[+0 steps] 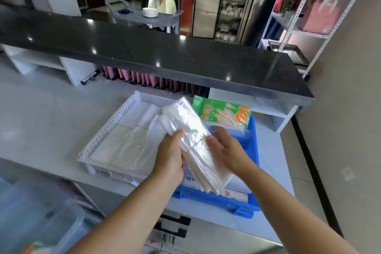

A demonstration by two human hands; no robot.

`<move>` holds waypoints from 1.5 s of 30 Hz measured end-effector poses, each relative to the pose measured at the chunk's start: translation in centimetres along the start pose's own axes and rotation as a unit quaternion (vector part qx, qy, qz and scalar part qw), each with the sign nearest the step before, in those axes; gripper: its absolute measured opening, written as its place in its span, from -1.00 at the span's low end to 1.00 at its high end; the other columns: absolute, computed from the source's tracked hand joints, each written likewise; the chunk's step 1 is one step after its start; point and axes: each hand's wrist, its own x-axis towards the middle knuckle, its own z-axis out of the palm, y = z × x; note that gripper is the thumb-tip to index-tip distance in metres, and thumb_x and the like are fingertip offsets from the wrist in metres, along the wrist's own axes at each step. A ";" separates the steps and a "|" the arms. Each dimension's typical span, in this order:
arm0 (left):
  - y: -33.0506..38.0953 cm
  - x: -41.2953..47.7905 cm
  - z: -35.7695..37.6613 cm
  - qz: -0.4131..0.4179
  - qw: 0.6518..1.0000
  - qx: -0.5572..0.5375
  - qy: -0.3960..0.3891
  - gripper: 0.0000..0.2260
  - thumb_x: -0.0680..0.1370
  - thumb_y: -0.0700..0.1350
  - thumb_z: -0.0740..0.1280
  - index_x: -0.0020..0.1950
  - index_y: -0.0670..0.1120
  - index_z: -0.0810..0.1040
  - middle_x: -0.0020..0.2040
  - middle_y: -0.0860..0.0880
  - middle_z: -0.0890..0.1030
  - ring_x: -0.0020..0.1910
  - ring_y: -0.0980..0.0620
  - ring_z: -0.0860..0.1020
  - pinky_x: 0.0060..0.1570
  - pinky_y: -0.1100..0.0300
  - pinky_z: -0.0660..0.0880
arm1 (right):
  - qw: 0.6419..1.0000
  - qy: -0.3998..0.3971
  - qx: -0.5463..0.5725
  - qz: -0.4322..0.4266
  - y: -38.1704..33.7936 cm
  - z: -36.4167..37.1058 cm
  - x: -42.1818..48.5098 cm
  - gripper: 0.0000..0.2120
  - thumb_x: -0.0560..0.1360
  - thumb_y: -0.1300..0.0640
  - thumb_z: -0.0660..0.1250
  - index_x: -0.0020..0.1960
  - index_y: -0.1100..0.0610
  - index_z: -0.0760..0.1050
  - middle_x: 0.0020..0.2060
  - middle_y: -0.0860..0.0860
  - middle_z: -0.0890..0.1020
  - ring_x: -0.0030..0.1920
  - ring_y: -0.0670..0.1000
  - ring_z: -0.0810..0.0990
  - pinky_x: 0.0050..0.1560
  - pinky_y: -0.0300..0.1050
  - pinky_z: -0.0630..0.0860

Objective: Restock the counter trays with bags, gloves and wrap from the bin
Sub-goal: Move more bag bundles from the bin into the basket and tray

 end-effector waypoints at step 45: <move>-6.6 15.6 4.9 0.165 0.541 0.778 -0.273 -0.87 0.47 -0.22 0.27 -0.22 -0.03 0.37 -0.28 0.02 0.45 -0.22 -0.06 0.49 -0.35 0.16 0.32 | 0.983 0.000 -0.148 0.106 9.6 -13.7 8.1 -0.75 0.30 0.02 0.53 -0.21 -0.01 0.45 -0.32 -0.07 0.54 -0.31 -0.05 0.49 -0.37 -0.31 0.40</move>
